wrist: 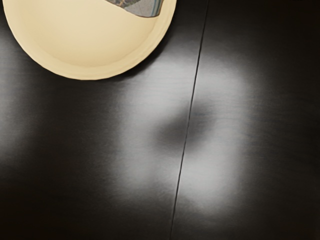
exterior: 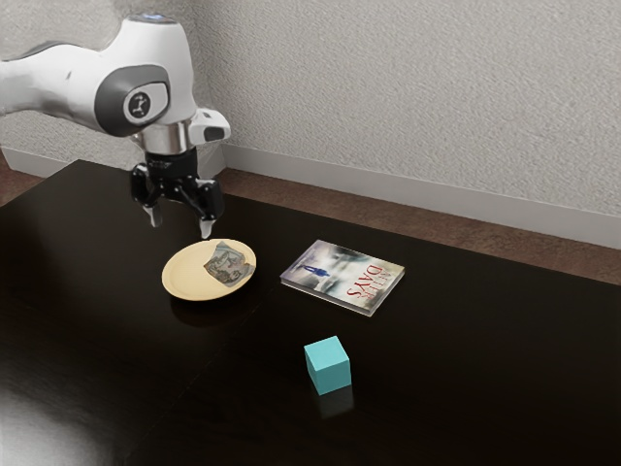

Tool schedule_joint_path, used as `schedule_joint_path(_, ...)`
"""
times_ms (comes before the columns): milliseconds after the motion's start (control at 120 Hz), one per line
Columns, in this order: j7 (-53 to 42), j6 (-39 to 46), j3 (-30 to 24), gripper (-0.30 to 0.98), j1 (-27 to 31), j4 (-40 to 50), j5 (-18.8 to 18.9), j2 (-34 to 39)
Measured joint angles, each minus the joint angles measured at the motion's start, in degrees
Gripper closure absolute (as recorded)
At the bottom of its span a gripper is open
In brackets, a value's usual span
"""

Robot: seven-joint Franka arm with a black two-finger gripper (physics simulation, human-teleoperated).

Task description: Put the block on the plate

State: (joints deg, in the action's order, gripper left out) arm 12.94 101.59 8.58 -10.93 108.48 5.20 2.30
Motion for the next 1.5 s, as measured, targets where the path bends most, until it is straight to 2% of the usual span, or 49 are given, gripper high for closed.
schedule_joint_path(183, 10.73, 6.03, 0.04, 0.0, -3.77, 1.17, -3.72, -6.26)
schedule_joint_path(333, 21.6, 13.1, 0.32, 0.0, -10.99, 3.82, -6.38, -10.88)
schedule_joint_path(717, 43.24, 24.81, 0.38, 0.0, -16.59, 2.54, -6.97, -20.58)
schedule_joint_path(975, 51.8, 28.35, 0.3, 0.0, -18.0, -0.19, -6.62, -25.8)
schedule_joint_path(1500, 61.35, 32.13, 0.03, 0.0, -19.13, 0.55, -7.31, -28.93)
